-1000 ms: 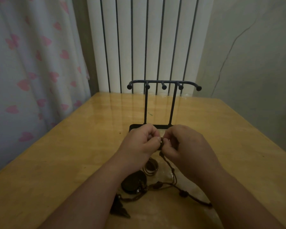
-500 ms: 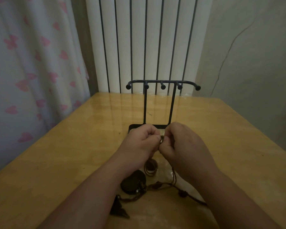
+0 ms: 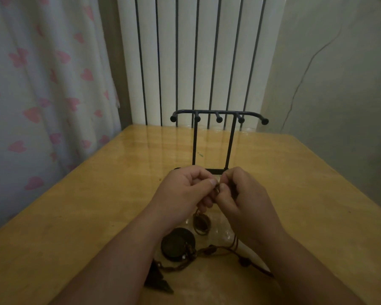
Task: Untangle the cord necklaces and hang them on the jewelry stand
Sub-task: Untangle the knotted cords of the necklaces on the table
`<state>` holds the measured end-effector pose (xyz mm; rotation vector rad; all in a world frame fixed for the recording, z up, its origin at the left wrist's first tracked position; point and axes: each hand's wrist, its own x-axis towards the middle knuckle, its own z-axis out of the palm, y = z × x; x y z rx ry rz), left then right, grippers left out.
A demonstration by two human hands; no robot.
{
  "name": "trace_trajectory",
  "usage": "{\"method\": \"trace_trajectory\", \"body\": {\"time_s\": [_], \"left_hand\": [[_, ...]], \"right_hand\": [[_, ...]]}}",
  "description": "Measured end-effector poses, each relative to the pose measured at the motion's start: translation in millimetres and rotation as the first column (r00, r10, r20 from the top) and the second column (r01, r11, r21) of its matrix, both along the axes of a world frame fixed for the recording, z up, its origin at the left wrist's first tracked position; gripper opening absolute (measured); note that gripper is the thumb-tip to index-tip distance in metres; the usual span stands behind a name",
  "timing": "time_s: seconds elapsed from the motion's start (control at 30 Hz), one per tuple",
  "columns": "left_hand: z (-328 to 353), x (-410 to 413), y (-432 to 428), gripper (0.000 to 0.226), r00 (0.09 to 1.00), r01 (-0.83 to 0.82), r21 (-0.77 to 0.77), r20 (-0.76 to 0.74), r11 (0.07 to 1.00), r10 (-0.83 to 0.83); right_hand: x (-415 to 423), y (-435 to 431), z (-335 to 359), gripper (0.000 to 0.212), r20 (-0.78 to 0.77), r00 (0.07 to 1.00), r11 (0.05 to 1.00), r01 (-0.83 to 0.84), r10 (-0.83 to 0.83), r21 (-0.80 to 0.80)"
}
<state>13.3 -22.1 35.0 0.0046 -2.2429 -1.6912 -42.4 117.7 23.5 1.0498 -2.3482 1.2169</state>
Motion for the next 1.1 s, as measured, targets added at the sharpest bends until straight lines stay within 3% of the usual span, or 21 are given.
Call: {"method": "trace_trajectory", "body": {"time_s": [0.23,0.53,0.87,1.1], "left_hand": [[-1,-2,0,0.01,1.0,-0.021,-0.003,-0.01,1.0,0.021],[-4,-5,-3,0.016,0.996,0.014,0.014,0.086,1.0,-0.015],[-6,-6,-1,0.015,0.997,-0.056,-0.119,0.041,0.991,0.061],[-6,-6,1,0.013,0.991,-0.131,-0.185,-0.05,0.974,0.123]], "right_hand": [[0,2,2,0.007,-0.03,0.999,0.999,0.013,-0.012,0.034],[-2,1,2,0.005,-0.023,1.0,0.998,0.01,-0.008,0.056],[-2,8,9,0.013,-0.15,0.988,0.985,0.055,-0.03,0.163],[-1,9,10,0.003,-0.18,0.982,0.983,0.091,-0.062,0.161]]}}
